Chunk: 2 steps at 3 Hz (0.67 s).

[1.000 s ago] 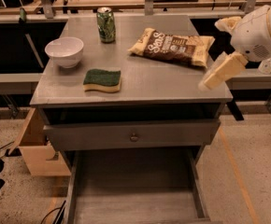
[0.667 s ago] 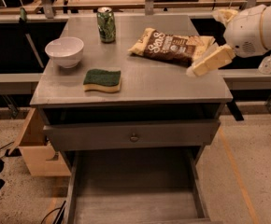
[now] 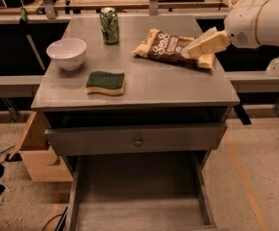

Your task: Place green can into middle drawer

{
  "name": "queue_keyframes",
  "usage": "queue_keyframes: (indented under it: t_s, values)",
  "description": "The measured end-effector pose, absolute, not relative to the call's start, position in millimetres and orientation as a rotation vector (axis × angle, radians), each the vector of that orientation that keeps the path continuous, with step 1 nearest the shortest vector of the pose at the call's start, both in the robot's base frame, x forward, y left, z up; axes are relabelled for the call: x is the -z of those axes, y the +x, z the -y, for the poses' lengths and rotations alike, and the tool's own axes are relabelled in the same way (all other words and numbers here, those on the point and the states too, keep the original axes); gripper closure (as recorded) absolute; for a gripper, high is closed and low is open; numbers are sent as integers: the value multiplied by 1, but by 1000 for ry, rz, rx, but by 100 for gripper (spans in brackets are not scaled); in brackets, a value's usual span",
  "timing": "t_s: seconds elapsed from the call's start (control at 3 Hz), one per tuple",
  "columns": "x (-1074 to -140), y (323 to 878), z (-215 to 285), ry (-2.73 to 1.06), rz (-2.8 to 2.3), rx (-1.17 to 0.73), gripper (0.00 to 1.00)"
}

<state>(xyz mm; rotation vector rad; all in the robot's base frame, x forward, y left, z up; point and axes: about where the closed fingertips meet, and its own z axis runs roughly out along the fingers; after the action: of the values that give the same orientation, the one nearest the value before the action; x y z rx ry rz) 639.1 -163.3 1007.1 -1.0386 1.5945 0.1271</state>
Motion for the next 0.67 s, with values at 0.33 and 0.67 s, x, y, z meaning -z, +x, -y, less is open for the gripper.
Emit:
queue_keyframes:
  t_s: [0.33,0.67]
  values:
    - [-1007,639,163,-1039,-1594,-127,0]
    - [-1008,657,146,-1008,-1559,-169,0]
